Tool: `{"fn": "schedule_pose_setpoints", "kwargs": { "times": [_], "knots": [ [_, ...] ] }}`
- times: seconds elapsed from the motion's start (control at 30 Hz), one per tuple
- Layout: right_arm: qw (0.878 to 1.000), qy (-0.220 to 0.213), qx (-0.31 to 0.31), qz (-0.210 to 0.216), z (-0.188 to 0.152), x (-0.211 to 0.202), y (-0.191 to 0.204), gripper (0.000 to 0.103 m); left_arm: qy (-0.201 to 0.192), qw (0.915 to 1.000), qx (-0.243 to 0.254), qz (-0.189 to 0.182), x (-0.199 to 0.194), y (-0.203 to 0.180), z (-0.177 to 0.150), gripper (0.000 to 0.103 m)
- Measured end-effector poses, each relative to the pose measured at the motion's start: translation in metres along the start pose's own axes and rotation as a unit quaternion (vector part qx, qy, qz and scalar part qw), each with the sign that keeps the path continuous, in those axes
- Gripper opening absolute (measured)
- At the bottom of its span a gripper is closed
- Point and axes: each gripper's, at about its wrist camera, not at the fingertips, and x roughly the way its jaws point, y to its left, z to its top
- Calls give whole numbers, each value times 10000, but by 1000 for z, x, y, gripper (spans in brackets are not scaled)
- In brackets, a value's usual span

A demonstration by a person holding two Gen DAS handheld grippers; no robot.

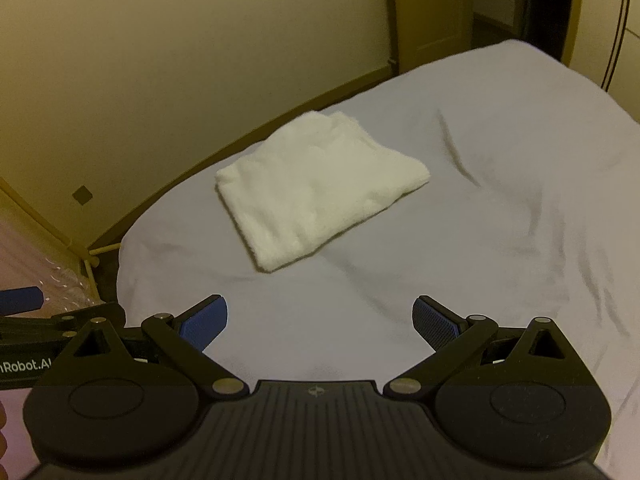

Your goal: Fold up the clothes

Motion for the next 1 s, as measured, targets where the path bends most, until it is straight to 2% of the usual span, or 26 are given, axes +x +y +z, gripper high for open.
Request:
{"fn": "schedule_pose_setpoints", "kwargs": {
  "times": [0.27,0.6,1.0],
  "knots": [
    [9997,185,126,-32,16,28,-7,102,149,9998,-45,-115,28,0,21,102],
    [9991,388,185,-62,33,59,-10,102,445,9990,-27,-87,65,4,34,102],
    [9980,556,253,-130,46,88,-8,102,578,9983,16,-66,98,11,52,102]
  ]
}}
